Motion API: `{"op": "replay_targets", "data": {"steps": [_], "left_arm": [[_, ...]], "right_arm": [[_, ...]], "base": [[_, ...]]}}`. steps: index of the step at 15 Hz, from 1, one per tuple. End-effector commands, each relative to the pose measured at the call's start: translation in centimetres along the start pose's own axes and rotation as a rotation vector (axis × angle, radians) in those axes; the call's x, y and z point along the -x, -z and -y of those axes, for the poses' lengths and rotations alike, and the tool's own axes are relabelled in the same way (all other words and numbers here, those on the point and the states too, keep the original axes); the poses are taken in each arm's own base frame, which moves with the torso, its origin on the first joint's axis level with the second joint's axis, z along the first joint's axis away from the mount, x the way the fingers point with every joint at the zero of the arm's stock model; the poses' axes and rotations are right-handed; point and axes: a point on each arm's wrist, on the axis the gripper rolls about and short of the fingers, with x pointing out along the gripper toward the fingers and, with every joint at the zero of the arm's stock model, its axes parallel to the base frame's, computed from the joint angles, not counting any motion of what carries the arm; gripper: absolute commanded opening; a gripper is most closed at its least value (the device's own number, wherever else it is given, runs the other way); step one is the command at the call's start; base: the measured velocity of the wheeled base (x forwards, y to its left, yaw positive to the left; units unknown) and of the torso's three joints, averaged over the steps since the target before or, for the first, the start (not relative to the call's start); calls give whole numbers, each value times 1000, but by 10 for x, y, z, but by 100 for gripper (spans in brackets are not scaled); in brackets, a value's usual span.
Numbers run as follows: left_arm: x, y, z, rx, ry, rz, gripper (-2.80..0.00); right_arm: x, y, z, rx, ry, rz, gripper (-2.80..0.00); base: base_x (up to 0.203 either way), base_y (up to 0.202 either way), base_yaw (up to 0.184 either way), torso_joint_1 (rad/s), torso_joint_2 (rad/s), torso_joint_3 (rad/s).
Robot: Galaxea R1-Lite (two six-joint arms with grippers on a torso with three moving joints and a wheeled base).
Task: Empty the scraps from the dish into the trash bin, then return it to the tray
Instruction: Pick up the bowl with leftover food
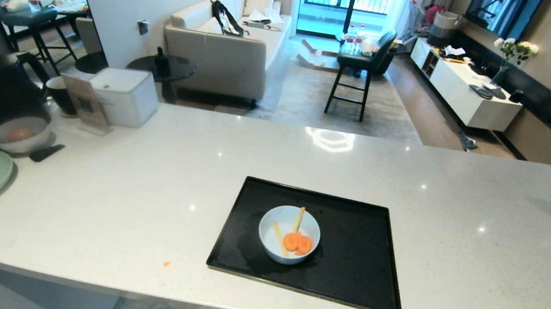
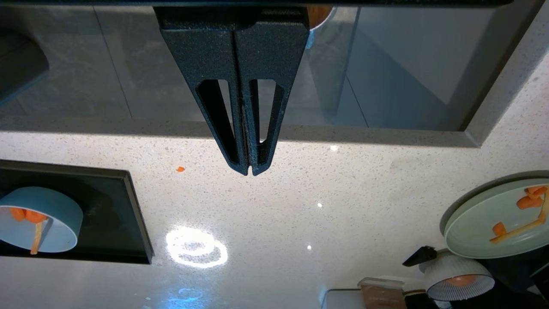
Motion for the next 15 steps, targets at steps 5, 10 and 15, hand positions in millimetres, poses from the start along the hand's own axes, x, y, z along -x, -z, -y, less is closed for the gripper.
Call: {"op": "replay_targets", "data": {"steps": [5,10,15], "left_arm": [[0,0,0,0,0,1,-280],[0,0,0,0,0,1,-280],[0,0,0,0,0,1,-280]], "right_arm": [[0,0,0,0,0,1,-280],[0,0,0,-1,0,1,-280],[0,0,0,-1,0,1,-280]], "base": [[0,0,0,0,0,0],[0,0,0,0,0,0],[0,0,0,0,0,0]]}}
